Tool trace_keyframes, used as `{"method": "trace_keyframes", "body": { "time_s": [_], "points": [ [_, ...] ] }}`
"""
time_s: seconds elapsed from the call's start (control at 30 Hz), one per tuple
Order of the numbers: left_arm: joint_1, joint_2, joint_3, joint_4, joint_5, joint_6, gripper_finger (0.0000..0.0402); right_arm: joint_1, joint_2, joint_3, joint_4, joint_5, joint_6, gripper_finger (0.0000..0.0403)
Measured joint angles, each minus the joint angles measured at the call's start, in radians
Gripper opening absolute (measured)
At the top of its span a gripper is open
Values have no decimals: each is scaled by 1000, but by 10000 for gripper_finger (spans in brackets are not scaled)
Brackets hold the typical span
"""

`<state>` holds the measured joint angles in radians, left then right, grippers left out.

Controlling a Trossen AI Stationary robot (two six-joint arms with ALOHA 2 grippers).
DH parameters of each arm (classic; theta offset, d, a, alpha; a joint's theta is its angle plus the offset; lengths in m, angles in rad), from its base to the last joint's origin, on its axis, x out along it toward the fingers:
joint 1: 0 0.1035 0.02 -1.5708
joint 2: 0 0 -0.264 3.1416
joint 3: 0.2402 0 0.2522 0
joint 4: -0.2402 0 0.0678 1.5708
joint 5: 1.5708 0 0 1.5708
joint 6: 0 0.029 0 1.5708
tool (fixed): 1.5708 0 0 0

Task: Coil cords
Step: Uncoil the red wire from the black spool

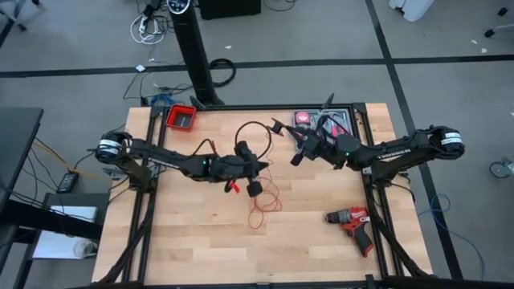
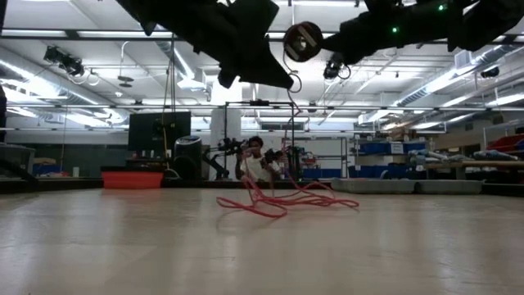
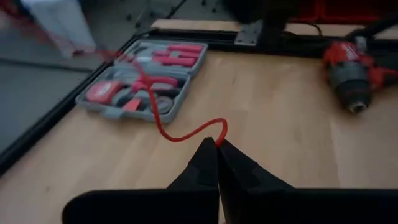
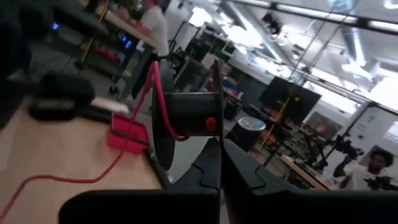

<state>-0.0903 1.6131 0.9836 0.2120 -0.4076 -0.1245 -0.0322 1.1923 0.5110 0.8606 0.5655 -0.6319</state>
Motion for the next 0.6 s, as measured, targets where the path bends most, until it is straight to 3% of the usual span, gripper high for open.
{"method": "trace_keyframes", "body": {
  "time_s": [0.13, 0.43, 0.6],
  "points": [
    [8, 0, 0, 6, 71, -41, 0, 4, 0, 0, 48, 67, -51, 0],
    [-5, 0, 0, 106, 462, 40, 0, 4, 0, 0, 55, 266, -338, 0],
    [-10, 0, 0, 156, 522, 40, 0, -4, 0, 0, 106, 318, -366, 0]
  ]
}}
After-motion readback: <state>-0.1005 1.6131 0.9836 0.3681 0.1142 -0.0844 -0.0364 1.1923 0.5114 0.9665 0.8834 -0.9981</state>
